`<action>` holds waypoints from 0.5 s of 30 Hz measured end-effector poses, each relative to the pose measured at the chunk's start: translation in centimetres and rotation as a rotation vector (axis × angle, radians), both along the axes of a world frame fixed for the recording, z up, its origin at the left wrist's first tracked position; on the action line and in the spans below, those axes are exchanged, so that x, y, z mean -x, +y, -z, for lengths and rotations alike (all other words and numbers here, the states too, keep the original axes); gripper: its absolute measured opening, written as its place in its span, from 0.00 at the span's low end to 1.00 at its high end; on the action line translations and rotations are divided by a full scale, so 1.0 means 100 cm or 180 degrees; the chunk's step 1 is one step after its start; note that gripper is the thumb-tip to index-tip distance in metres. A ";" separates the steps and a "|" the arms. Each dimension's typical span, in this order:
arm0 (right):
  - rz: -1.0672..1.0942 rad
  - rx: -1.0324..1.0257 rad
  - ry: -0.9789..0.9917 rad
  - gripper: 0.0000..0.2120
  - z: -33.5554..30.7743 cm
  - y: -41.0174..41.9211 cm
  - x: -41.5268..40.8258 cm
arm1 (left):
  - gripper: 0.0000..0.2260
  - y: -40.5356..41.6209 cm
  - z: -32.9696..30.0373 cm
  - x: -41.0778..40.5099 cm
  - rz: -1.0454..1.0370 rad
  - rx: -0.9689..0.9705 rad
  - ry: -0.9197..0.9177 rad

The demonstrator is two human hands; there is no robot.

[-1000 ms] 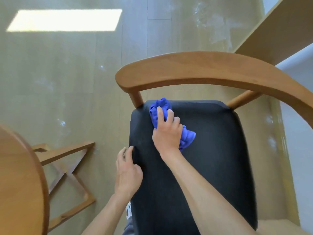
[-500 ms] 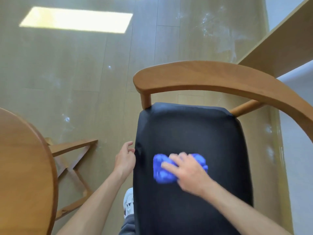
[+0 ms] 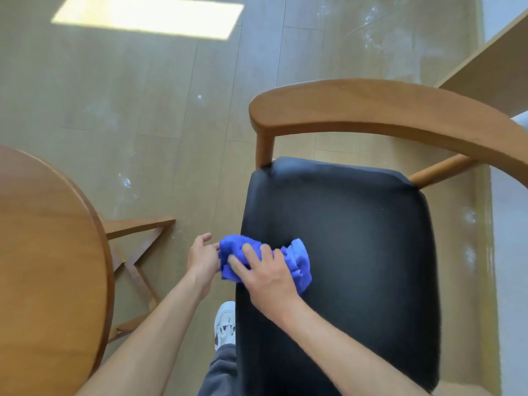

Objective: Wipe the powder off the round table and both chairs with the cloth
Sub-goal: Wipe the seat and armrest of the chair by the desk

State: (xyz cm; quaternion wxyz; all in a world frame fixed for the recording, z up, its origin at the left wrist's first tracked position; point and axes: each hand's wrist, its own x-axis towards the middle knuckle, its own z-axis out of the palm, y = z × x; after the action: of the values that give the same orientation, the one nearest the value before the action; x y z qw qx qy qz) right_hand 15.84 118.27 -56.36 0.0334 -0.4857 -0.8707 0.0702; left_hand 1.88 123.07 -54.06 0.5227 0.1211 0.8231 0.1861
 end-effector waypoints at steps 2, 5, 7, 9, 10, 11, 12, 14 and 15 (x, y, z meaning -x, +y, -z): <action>-0.0614 0.0220 -0.0062 0.22 -0.005 -0.043 -0.001 | 0.22 -0.003 -0.001 0.003 0.0209 0.0062 0.0137; -0.1381 0.0420 -0.0119 0.18 -0.018 -0.064 -0.028 | 0.19 -0.005 -0.008 0.005 0.0485 0.0081 0.0203; -0.1359 0.0552 -0.0165 0.26 -0.025 -0.053 -0.056 | 0.19 -0.005 -0.012 0.005 0.0568 0.0050 0.0190; -0.0610 0.0582 -0.0309 0.29 -0.030 -0.038 -0.089 | 0.18 -0.006 -0.017 0.005 0.0714 0.0037 0.0179; -0.0066 0.0647 -0.0418 0.31 -0.036 -0.030 -0.105 | 0.18 -0.006 -0.022 0.003 0.0818 0.0035 0.0167; 0.0477 0.0821 -0.0539 0.33 -0.046 -0.023 -0.121 | 0.17 -0.007 -0.027 0.001 0.0942 0.0027 0.0149; 0.1036 0.1059 -0.0682 0.35 -0.060 -0.017 -0.135 | 0.17 -0.008 -0.033 -0.002 0.1074 0.0008 0.0133; 0.2144 0.1486 -0.0817 0.33 -0.087 -0.014 -0.160 | 0.17 -0.012 -0.049 -0.011 0.1302 -0.0046 0.0081; 0.2623 0.1686 -0.0689 0.31 -0.098 -0.018 -0.169 | 0.17 -0.015 -0.057 -0.017 0.1415 -0.0063 0.0040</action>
State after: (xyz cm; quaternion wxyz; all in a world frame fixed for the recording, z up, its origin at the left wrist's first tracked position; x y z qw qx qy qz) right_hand 32.72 116.51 -46.53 -0.1566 -0.7855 -0.5572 0.2191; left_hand 3.57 121.59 -48.36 0.5445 0.3059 0.7775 0.0737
